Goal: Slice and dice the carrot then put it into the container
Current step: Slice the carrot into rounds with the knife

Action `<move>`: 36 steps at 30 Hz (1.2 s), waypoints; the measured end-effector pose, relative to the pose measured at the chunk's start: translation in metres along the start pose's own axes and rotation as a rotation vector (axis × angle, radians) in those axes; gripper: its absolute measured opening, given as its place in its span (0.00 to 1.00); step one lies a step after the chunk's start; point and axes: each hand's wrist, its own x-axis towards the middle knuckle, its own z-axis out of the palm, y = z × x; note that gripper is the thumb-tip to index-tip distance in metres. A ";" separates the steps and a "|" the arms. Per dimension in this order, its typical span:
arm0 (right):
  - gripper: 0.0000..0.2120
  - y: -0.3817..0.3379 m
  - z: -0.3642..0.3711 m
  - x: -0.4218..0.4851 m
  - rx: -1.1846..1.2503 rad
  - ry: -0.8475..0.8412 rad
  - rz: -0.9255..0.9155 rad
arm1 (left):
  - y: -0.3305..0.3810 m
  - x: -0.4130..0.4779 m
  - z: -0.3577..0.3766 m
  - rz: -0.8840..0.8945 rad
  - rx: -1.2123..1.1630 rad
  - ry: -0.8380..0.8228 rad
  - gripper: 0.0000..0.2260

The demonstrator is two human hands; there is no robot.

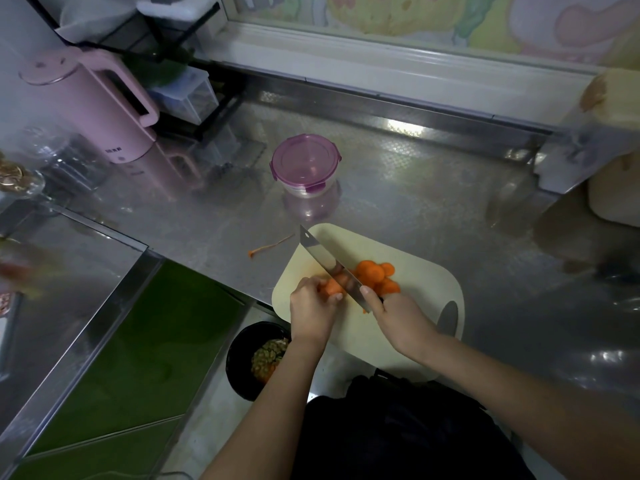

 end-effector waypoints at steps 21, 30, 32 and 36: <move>0.19 -0.020 0.014 0.046 -0.170 -0.014 0.071 | 0.007 -0.001 -0.002 0.042 0.071 -0.022 0.07; 0.21 -0.013 0.015 0.047 -0.110 -0.084 0.099 | 0.007 0.001 -0.003 0.027 0.076 -0.013 0.09; 0.20 -0.012 0.010 0.044 -0.065 -0.071 0.081 | 0.007 0.002 -0.003 0.025 0.082 -0.022 0.11; 0.28 0.000 0.010 0.033 -0.045 -0.029 0.026 | 0.006 0.002 -0.003 0.003 0.031 -0.019 0.11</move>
